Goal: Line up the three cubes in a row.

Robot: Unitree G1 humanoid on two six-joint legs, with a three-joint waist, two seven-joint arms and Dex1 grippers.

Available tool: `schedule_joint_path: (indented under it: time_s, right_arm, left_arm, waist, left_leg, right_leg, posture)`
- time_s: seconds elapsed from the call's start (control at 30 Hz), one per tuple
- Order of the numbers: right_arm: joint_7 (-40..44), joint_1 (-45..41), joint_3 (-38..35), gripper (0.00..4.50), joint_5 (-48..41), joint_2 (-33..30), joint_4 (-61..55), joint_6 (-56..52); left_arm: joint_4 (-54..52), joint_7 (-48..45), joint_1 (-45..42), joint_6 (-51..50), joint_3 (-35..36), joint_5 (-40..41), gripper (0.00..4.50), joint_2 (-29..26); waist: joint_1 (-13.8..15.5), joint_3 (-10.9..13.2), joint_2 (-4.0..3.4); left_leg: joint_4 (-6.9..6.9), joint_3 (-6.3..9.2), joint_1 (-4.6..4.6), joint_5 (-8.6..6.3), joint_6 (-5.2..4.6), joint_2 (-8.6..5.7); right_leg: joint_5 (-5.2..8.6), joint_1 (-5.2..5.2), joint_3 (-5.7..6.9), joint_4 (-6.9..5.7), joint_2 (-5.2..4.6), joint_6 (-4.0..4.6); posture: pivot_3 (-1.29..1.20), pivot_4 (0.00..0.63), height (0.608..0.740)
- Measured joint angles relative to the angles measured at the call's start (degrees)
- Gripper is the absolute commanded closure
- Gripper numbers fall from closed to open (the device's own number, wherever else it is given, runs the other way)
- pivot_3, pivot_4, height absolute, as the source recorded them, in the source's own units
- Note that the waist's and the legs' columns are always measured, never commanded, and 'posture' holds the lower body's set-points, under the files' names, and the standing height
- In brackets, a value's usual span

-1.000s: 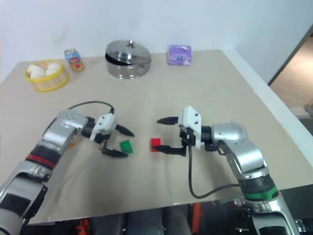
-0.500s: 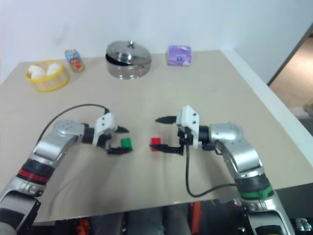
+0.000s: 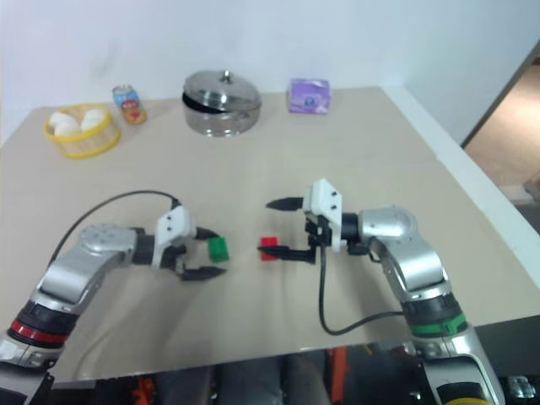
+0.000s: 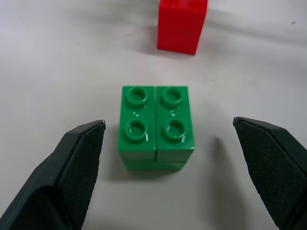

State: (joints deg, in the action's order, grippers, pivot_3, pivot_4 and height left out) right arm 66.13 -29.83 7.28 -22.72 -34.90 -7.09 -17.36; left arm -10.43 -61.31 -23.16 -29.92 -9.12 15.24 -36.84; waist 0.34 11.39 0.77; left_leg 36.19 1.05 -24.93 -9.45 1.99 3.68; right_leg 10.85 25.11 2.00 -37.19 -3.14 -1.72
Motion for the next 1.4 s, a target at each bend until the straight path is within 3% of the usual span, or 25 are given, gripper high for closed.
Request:
schedule_joint_path:
  time_s: [0.3,0.47,0.6,0.8,0.93,1.1,1.4]
  right_arm:
    - [0.9,0.0,0.0,0.00,-0.6,0.0,0.0,-0.5]
    - [2.1,-0.4,0.0,0.00,-0.7,0.3,0.6,-0.4]
    - [3.6,-1.7,0.9,0.00,-0.6,1.0,2.5,0.2]
    - [6.0,-3.4,1.7,0.00,-0.3,1.7,5.7,1.9]
    - [7.4,-4.6,1.8,0.00,0.0,1.8,7.2,2.8]
    - [8.6,-5.1,2.6,0.00,0.6,2.3,8.7,3.6]
    - [9.1,-5.2,2.6,0.00,1.1,2.2,9.0,3.9]
  left_arm:
    - [-11.1,13.0,6.9,-11.3,12.2,5.5,0.08,0.1]
    - [-20.3,21.6,11.6,-18.4,21.2,10.7,0.08,3.0]
    - [-25.2,30.2,14.9,-20.5,26.5,11.6,0.08,7.7]
    - [-31.3,46.7,21.4,-18.8,32.1,7.0,0.08,18.7]
    - [-34.1,55.4,23.8,-17.7,31.8,2.5,0.08,23.2]
    - [-35.3,65.1,23.6,-15.4,26.3,-4.1,0.08,30.3]
    - [-31.5,73.2,21.3,-15.1,25.7,-8.6,0.08,36.2]
  waist:
    - [0.0,0.0,0.00]
    - [0.0,0.0,0.04]
    - [0.0,0.0,0.05]
    - [0.0,-0.1,0.18]
    - [0.0,-0.1,0.30]
    - [0.1,-0.1,0.35]
    - [0.0,-0.1,0.41]
  left_leg:
    - [0.01,0.02,0.02,0.00,0.00,0.00]
    - [0.00,-0.01,0.04,0.00,0.00,0.00]
    - [0.01,0.01,0.13,0.00,0.01,-0.01]
    - [0.02,-0.01,0.28,0.00,0.01,-0.01]
    - [0.03,0.07,0.29,0.00,0.01,-0.01]
    - [0.14,0.07,0.30,0.00,0.01,-0.02]
    - [0.14,0.11,0.29,-0.01,0.02,-0.02]
  right_leg:
    - [-0.01,-0.02,0.00,0.00,0.01,-0.01]
    - [-0.01,-0.03,-0.05,0.00,0.01,-0.02]
    - [-0.03,-0.09,-0.06,0.00,0.02,0.00]
    - [-0.06,-0.22,-0.13,0.00,0.04,0.01]
    - [-0.11,-0.22,-0.14,0.00,0.14,0.08]
    - [-0.16,-0.27,-0.23,0.01,0.17,0.06]
    - [-0.19,-0.21,-0.28,0.01,0.25,0.11]
  posture:
    - [0.00,0.150,0.740]
    - [0.00,0.150,0.740]
    - [0.00,0.150,0.740]
    - [0.00,0.150,0.740]
    - [0.00,0.150,0.740]
    - [0.00,0.150,0.740]
    - [0.00,0.150,0.740]
